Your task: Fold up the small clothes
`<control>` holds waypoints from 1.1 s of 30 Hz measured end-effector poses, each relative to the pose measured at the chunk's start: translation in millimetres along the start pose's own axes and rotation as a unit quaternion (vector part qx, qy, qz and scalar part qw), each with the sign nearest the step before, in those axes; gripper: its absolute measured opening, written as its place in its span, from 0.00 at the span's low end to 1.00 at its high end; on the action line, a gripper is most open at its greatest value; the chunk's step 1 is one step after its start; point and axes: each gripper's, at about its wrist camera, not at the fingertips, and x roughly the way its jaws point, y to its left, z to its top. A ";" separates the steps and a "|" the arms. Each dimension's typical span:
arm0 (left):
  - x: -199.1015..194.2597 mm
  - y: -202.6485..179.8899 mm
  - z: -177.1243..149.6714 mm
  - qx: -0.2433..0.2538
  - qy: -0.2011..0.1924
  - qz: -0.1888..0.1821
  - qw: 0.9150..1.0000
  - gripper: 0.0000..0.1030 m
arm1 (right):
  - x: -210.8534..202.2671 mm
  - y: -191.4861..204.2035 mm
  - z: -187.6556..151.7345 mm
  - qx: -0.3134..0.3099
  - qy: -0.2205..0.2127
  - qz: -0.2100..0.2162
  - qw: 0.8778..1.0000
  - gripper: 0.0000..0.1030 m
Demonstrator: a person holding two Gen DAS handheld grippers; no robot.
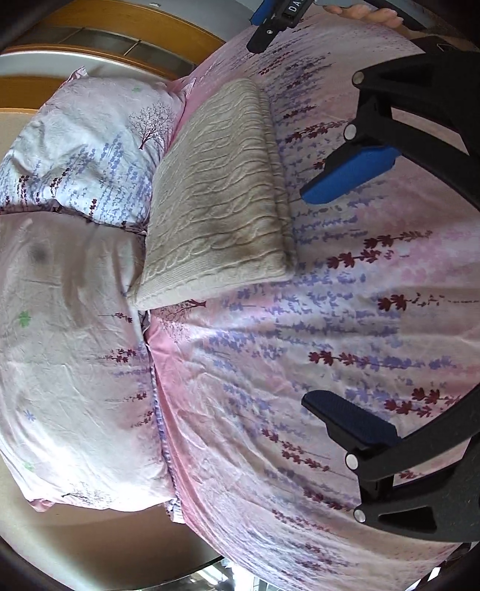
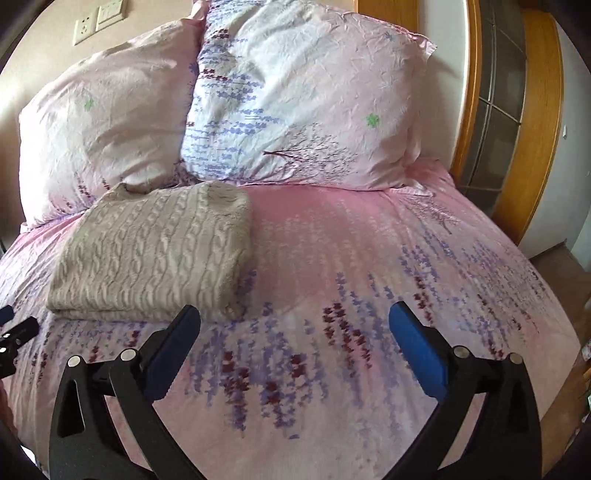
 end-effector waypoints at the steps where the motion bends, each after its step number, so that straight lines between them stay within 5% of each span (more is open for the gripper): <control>1: 1.4 -0.9 -2.5 -0.003 0.006 -0.002 1.000 0.98 | 1.2 4.5 -2.4 0.001 0.012 0.025 1.000 0.99; 5: 8.5 -9.3 -6.2 -0.003 0.028 0.005 1.000 0.98 | 9.5 22.8 -11.8 -0.004 0.049 0.058 0.997 0.99; 20: 27.8 -15.9 -9.5 -0.002 0.069 0.009 0.998 0.98 | 24.6 46.3 -31.7 -0.035 0.091 0.054 0.994 0.99; 33: 33.1 -22.0 -10.7 0.018 0.067 0.033 0.997 0.98 | 35.1 51.1 -36.3 -0.044 0.120 0.050 0.991 0.99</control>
